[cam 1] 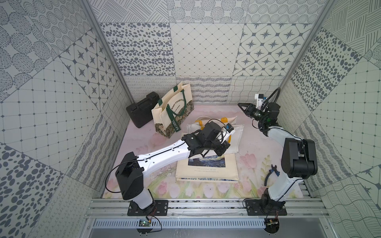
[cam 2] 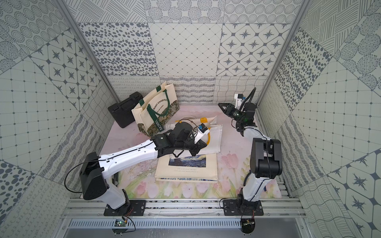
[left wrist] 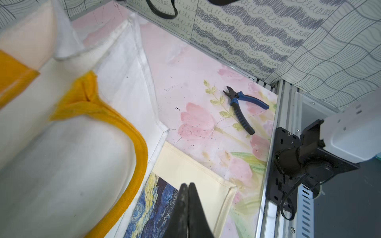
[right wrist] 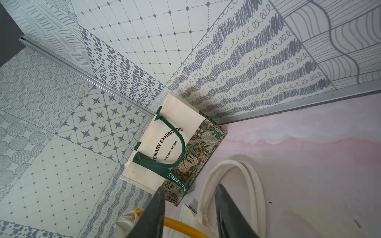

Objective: Put away the canvas bag
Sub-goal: Pick up the canvas bag from the center of the board.

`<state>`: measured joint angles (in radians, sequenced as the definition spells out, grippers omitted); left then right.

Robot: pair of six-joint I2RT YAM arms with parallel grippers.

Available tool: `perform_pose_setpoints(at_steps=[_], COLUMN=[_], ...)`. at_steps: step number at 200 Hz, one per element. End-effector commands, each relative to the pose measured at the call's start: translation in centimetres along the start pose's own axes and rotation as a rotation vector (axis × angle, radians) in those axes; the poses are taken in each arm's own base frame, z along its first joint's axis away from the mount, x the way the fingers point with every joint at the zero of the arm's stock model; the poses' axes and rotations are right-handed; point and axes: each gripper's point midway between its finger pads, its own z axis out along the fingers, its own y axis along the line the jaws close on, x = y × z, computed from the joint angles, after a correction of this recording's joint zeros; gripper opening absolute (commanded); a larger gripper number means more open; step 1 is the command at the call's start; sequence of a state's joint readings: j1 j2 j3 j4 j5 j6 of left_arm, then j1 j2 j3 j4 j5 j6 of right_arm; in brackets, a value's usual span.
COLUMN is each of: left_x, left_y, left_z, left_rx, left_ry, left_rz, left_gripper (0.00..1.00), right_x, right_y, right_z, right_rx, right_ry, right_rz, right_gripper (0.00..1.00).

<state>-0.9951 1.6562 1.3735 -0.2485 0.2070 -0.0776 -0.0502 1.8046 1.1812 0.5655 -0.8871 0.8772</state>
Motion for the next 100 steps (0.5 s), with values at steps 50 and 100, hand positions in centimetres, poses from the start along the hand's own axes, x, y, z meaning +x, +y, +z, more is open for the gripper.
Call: perform_pose_setpoints(at_steps=[50, 100], left_x=[-0.1, 0.4], left_y=[8.8, 12.9], left_z=[3.3, 0.4], left_rx=[-0.305, -0.377], left_ry=[0.001, -0.006], left_rz=[-0.101, -0.128], left_gripper=[0.01, 0.01], right_x=[5.3, 8.1], right_y=[1.4, 4.2], right_z=[0.9, -1.3], right_rx=[-0.098, -0.12], right_ry=[0.185, 0.209], right_rz=[0.119, 0.123], right_gripper=[0.18, 0.18])
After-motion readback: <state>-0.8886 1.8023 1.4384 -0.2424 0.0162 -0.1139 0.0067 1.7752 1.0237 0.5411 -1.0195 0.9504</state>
